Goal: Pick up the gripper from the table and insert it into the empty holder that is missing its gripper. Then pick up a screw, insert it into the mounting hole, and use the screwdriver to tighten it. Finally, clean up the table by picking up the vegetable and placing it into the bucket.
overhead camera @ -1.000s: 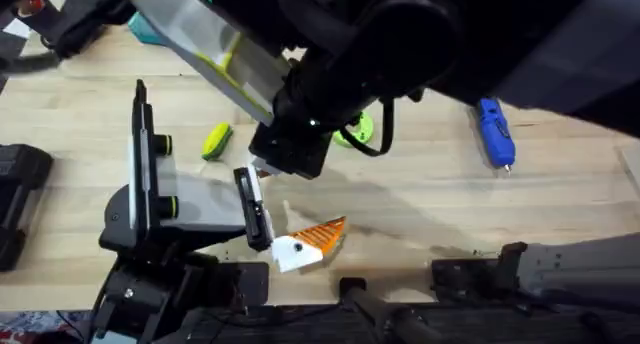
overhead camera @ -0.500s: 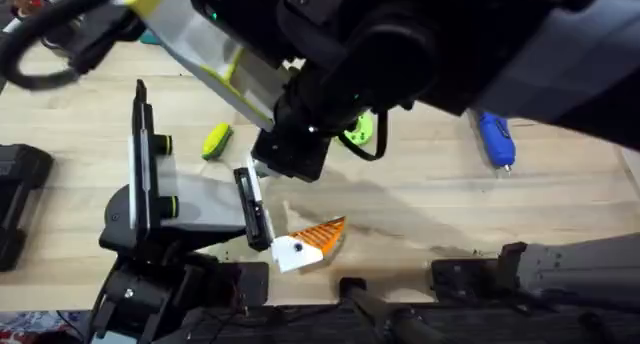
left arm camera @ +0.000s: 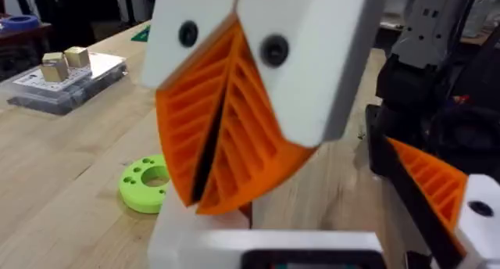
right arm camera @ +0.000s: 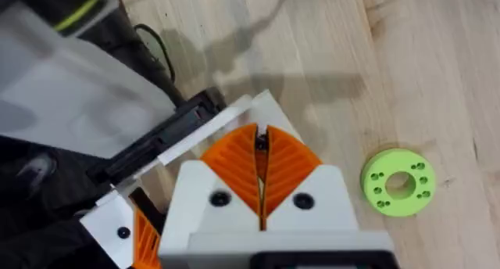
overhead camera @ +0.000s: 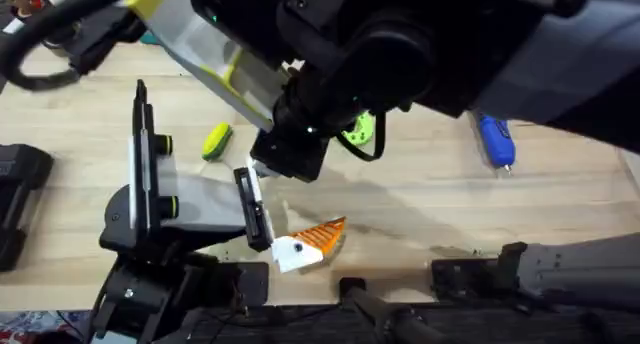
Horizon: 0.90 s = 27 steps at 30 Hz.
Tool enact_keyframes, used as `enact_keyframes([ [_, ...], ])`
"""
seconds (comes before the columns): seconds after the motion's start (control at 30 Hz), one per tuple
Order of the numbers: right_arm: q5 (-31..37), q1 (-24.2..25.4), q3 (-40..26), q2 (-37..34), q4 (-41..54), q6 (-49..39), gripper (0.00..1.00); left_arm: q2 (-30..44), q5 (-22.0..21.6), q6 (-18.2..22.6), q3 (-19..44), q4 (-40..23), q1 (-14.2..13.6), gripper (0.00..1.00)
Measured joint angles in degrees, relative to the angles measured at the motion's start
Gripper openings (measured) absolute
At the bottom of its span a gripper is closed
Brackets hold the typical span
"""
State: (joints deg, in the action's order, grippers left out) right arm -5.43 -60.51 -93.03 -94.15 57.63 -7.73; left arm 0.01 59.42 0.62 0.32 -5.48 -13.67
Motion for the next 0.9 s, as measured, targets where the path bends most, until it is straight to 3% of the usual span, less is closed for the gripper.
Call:
enact_keyframes([
  [0.9,0.0,0.0,0.0,0.0,0.9,0.0,0.007,0.0,1.0,-0.5,0.0,-0.2,0.0,0.990],
])
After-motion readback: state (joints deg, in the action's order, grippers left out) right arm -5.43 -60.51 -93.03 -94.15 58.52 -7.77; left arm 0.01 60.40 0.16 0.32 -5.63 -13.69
